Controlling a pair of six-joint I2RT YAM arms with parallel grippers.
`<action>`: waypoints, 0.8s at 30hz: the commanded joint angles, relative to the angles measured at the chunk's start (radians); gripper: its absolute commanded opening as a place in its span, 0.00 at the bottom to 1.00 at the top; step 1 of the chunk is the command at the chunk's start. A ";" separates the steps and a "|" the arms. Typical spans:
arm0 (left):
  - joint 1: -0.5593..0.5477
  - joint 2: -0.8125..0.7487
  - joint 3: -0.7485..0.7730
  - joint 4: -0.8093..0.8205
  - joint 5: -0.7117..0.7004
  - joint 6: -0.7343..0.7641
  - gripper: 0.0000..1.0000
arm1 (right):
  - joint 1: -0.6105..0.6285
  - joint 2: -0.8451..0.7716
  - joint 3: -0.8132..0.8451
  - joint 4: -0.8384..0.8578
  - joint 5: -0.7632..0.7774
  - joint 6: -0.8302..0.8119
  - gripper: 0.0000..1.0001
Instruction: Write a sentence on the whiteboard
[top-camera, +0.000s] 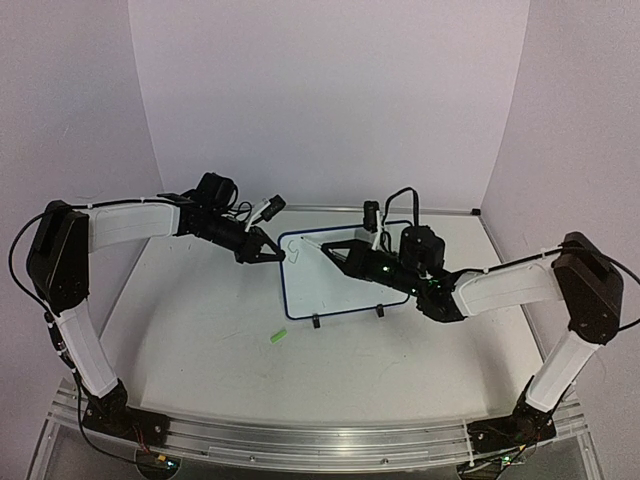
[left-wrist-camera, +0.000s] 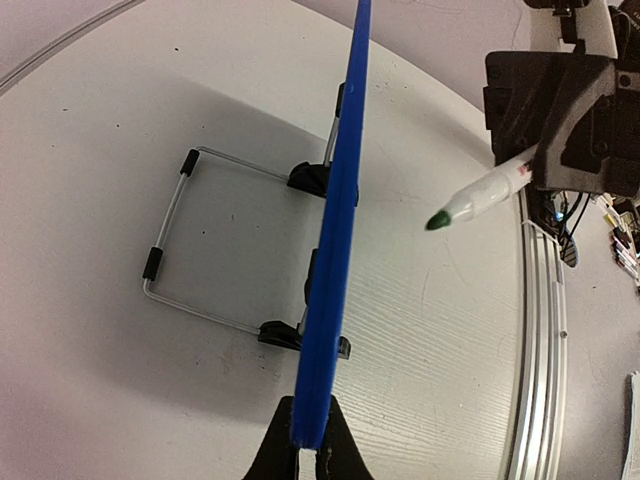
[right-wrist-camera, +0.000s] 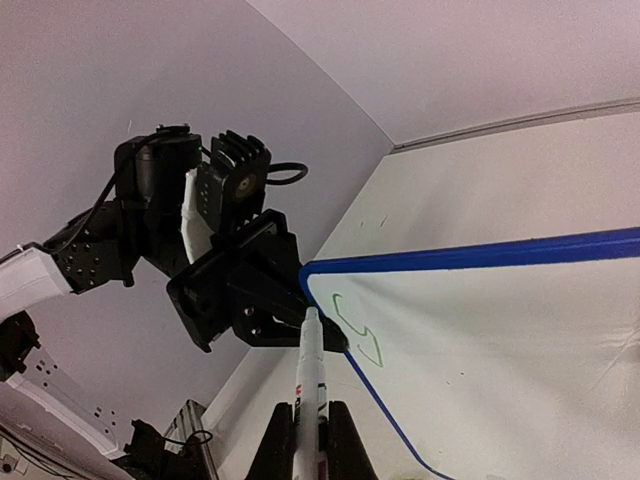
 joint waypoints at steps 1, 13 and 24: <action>-0.007 -0.006 0.030 -0.049 -0.035 0.018 0.00 | -0.002 -0.007 0.041 -0.130 0.037 -0.070 0.00; -0.006 0.001 0.032 -0.049 -0.035 0.016 0.00 | -0.002 0.005 0.099 -0.232 0.028 -0.146 0.00; -0.006 0.002 0.033 -0.051 -0.035 0.016 0.00 | -0.002 0.041 0.134 -0.225 0.010 -0.137 0.00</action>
